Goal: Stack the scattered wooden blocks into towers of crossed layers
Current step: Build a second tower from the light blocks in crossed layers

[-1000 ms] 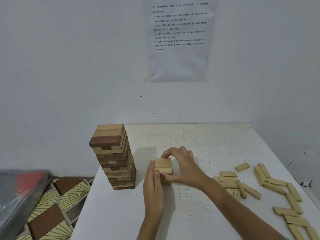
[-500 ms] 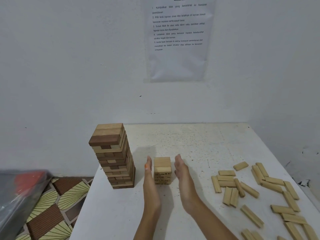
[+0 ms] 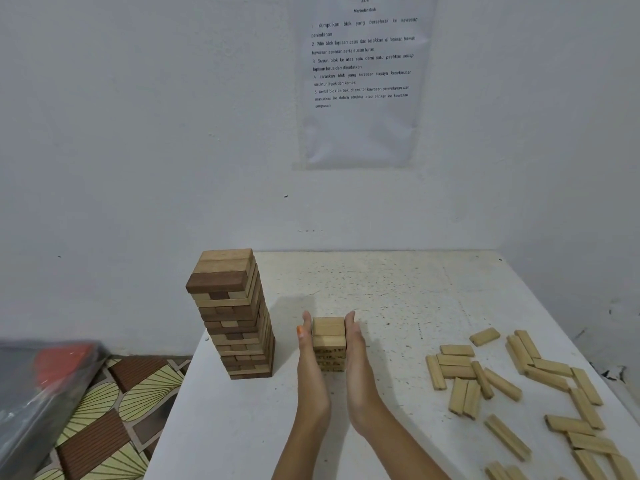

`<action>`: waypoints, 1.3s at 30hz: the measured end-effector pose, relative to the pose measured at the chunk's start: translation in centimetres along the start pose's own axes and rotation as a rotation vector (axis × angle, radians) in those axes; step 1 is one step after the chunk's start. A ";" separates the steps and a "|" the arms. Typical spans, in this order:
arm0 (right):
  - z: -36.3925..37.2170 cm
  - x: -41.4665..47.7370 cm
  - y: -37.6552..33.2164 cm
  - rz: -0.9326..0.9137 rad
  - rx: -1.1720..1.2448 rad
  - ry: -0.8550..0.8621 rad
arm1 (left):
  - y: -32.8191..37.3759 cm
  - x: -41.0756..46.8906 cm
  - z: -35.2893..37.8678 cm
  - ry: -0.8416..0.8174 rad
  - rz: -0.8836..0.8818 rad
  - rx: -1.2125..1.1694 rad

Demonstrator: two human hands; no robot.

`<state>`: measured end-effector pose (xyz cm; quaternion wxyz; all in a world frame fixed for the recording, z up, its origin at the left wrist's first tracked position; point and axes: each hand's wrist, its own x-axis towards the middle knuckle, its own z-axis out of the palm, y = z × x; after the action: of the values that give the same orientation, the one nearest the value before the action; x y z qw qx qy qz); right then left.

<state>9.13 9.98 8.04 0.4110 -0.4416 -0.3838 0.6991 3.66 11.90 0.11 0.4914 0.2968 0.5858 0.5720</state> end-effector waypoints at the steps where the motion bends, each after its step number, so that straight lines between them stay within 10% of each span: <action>1: -0.2 0.4 0.3 -0.002 0.014 0.014 | 1.0 -0.5 0.0 0.035 -0.011 -0.038; 39: -1.6 4.3 3.7 0.046 0.019 0.022 | 2.6 -1.8 -0.4 0.010 0.041 -0.002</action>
<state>8.57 12.83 2.89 0.4031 -0.4542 -0.3624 0.7070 3.34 10.53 3.00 0.4771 0.3055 0.5815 0.5839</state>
